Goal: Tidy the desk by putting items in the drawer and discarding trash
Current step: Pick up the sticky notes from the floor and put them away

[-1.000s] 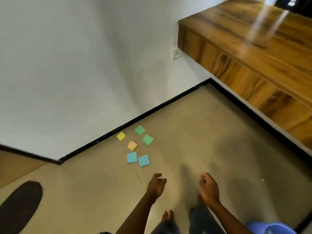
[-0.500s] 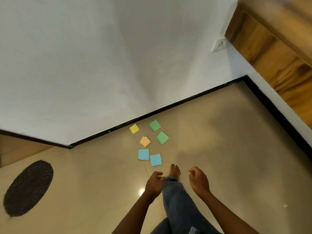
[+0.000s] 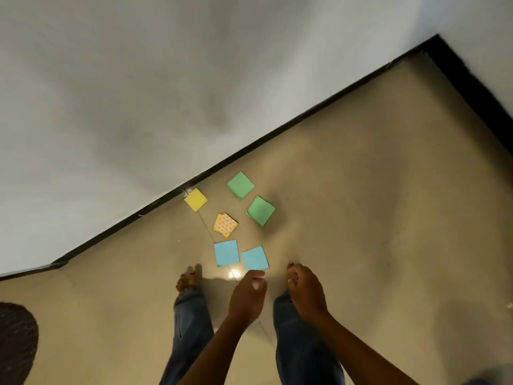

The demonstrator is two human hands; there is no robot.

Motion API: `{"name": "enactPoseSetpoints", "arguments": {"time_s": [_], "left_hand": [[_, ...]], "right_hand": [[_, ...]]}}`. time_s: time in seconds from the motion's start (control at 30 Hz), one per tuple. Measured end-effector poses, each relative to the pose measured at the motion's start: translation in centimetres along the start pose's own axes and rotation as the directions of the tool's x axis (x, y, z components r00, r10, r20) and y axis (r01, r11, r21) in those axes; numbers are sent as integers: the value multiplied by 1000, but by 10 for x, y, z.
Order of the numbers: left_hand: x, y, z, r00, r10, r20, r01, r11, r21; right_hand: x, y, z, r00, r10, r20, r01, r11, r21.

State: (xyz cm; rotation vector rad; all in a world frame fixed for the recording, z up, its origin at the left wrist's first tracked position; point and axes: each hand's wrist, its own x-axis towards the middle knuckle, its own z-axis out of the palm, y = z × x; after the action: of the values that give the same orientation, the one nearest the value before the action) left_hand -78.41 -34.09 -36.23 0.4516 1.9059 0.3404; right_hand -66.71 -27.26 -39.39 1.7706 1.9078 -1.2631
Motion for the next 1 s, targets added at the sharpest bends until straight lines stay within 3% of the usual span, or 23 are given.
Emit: {"name": "enactPoseSetpoints", "arguments": {"time_s": [0.13, 0.23, 0.37, 0.5, 0.6, 0.7, 0.77, 0.87, 0.93, 1.0], "left_hand": [[103, -48, 16, 997, 53, 61, -59, 992, 108], [170, -88, 23, 996, 69, 54, -77, 983, 169], [228, -139, 29, 999, 24, 25, -28, 982, 189], [266, -173, 35, 999, -11, 39, 3, 983, 186], [286, -186, 37, 999, -26, 26, 22, 987, 159], [301, -193, 38, 999, -38, 19, 35, 990, 138], [307, -194, 38, 998, -51, 23, 47, 991, 128], [311, -191, 35, 995, -96, 28, 93, 990, 104], [311, -186, 31, 992, -119, 51, 115, 990, 79], [313, -179, 26, 987, -108, 120, 99, 992, 83]], "right_hand": [[82, 27, 75, 999, 44, 31, -41, 996, -84], [121, 37, 112, 999, -7, 32, 14, 977, -212], [170, 51, 176, 983, -122, 139, 160, 937, -310], [217, 59, 234, 933, -162, 320, 328, 745, -581], [244, 66, 263, 920, -282, 271, 389, 592, -706], [260, 77, 284, 889, -406, 210, 418, 536, -733], [262, 75, 283, 915, -354, 191, 373, 568, -734], [262, 73, 269, 974, -108, 198, 214, 728, -652], [267, 80, 261, 951, -19, 307, 146, 907, -396], [269, 69, 244, 880, -9, 476, 35, 998, -47]]}}
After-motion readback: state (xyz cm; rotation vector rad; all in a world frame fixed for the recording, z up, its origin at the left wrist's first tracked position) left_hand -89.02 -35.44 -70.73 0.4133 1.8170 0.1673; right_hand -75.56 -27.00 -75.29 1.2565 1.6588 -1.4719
